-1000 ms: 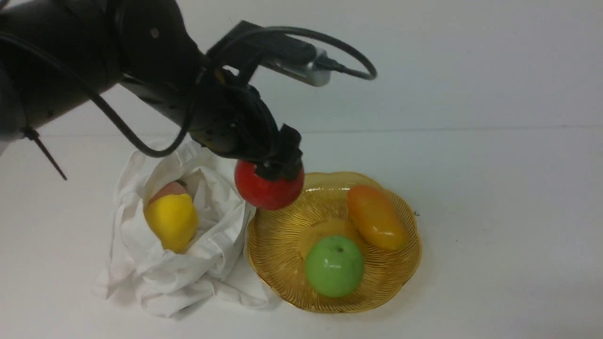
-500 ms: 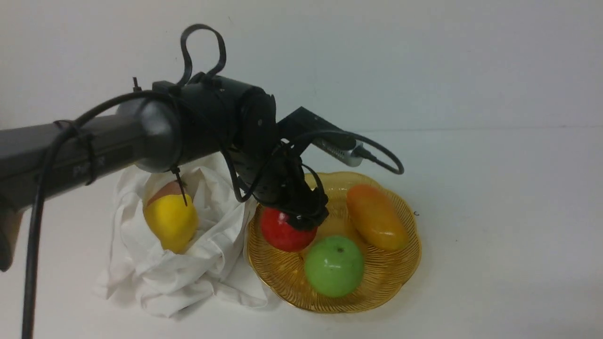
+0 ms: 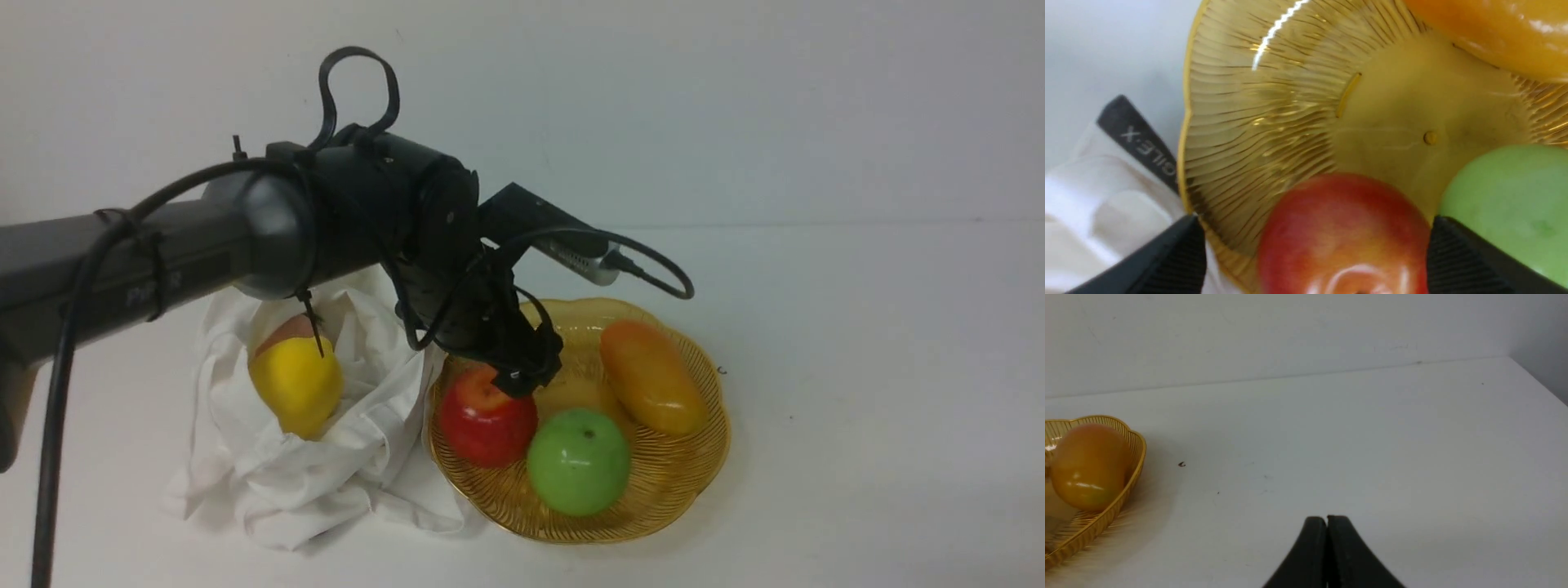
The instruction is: Take the fruit out of the cloth bag on the white table and place them on a plate.
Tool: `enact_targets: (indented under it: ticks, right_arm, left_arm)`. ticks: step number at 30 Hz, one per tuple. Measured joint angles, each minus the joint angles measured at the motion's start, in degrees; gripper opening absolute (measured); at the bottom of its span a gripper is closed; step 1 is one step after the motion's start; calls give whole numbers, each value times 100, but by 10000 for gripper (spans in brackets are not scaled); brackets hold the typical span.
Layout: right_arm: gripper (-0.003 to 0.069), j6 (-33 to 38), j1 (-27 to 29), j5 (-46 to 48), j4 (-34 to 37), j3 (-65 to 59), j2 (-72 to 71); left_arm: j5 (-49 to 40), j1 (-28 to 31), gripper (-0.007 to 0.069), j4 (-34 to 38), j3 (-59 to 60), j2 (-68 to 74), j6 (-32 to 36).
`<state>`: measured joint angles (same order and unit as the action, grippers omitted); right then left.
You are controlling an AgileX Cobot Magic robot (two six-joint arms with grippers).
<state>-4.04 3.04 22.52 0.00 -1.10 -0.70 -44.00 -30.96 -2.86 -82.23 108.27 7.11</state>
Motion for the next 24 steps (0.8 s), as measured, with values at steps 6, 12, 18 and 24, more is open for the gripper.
enact_targets:
  ticks: [6, 12, 18, 24]
  right_arm:
    - [-13, 0, 0, 0, 0, 0, 0]
    - [-13, 0, 0, 0, 0, 0, 0]
    - [-13, 0, 0, 0, 0, 0, 0]
    - [-13, 0, 0, 0, 0, 0, 0]
  left_arm:
    - [-416, 0, 442, -721, 0, -953, -546]
    - [-831, 0, 41, -1245, 36, -2318, -1412]
    - [-356, 0, -8, -1207, 737, -3885, -1817]
    - [436, 0, -8, -871, 2318, -5528, -2173]
